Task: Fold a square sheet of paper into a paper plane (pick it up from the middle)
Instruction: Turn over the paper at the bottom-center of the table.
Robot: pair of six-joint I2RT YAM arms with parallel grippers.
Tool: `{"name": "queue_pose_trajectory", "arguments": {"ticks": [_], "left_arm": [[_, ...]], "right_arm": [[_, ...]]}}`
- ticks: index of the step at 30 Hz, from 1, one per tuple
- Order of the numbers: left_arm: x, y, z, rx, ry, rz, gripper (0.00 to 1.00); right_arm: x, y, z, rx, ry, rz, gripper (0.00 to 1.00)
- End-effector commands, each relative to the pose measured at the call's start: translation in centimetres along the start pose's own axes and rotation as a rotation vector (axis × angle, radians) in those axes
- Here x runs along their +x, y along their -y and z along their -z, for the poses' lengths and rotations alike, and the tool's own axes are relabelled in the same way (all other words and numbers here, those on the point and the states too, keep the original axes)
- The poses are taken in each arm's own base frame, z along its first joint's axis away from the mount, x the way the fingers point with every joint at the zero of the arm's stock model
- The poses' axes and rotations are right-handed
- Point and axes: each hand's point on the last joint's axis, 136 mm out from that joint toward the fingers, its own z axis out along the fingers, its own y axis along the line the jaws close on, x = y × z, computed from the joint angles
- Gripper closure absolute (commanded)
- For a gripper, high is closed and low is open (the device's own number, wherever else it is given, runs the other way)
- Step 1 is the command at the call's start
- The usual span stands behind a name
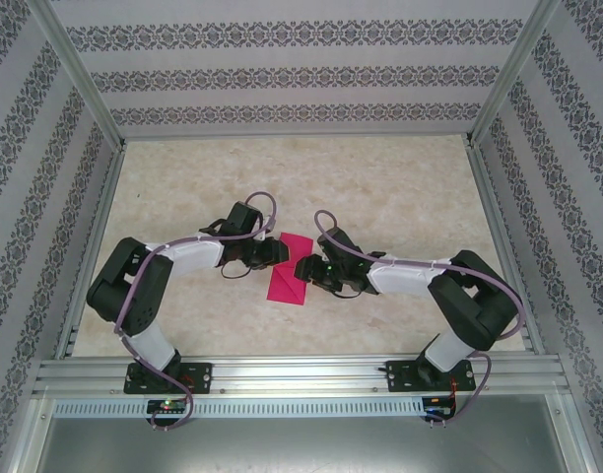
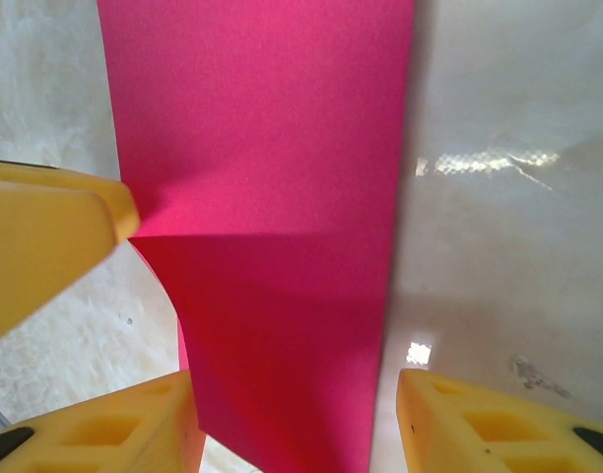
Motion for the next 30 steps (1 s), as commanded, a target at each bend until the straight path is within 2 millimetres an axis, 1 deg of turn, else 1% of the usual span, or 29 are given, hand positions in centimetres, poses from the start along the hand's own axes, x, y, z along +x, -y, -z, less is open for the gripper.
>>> {"name": "queue_pose_trajectory", "arguments": {"ticks": [1, 4, 10, 12, 17, 19, 20, 22, 24, 27, 29, 30], "left_arm": [[0.0, 0.5, -0.4, 0.01, -0.019, -0.025, 0.69], [0.0, 0.1, -0.7, -0.003, -0.026, -0.02, 0.69], [0.4, -0.8, -1.4, -0.026, -0.045, -0.014, 0.69], [0.4, -1.0, -1.5, -0.03, -0.048, -0.011, 0.69], [0.6, -1.3, -1.8, -0.036, -0.054, -0.007, 0.69], [0.6, -1.4, -1.9, -0.037, -0.055, -0.007, 0.69], [0.6, -1.5, -1.9, -0.039, -0.057, -0.006, 0.69], [0.6, -1.5, -2.0, -0.042, -0.056, -0.005, 0.68], [0.5, -1.5, -2.0, -0.042, -0.053, -0.004, 0.68], [0.4, -1.5, -2.0, -0.044, -0.049, -0.001, 0.68], [0.4, -1.5, -2.0, -0.044, -0.049, -0.001, 0.68], [0.3, -1.4, -1.9, -0.044, -0.046, -0.001, 0.68]], "right_arm": [[-1.0, -1.0, -0.5, -0.021, 0.019, 0.013, 0.48], [-1.1, -1.2, -0.9, -0.03, 0.011, 0.015, 0.49], [-1.1, -0.7, -1.4, -0.026, 0.009, -0.008, 0.52], [-1.1, -0.8, -1.7, -0.039, 0.011, -0.017, 0.56], [-1.1, -0.3, -2.0, -0.044, 0.024, -0.046, 0.57], [-1.1, -0.6, -2.0, -0.069, 0.026, -0.05, 0.58], [-1.1, -0.8, -2.0, -0.082, 0.023, -0.046, 0.61], [-1.0, -0.9, -2.1, -0.096, 0.021, -0.04, 0.61], [-0.9, -1.4, -2.1, -0.127, 0.017, -0.022, 0.65], [-0.6, -1.6, -2.1, -0.151, 0.008, 0.001, 0.65], [-0.6, -1.7, -2.3, -0.16, 0.0, 0.017, 0.69], [-0.5, -1.8, -2.4, -0.164, -0.004, 0.023, 0.69]]}}
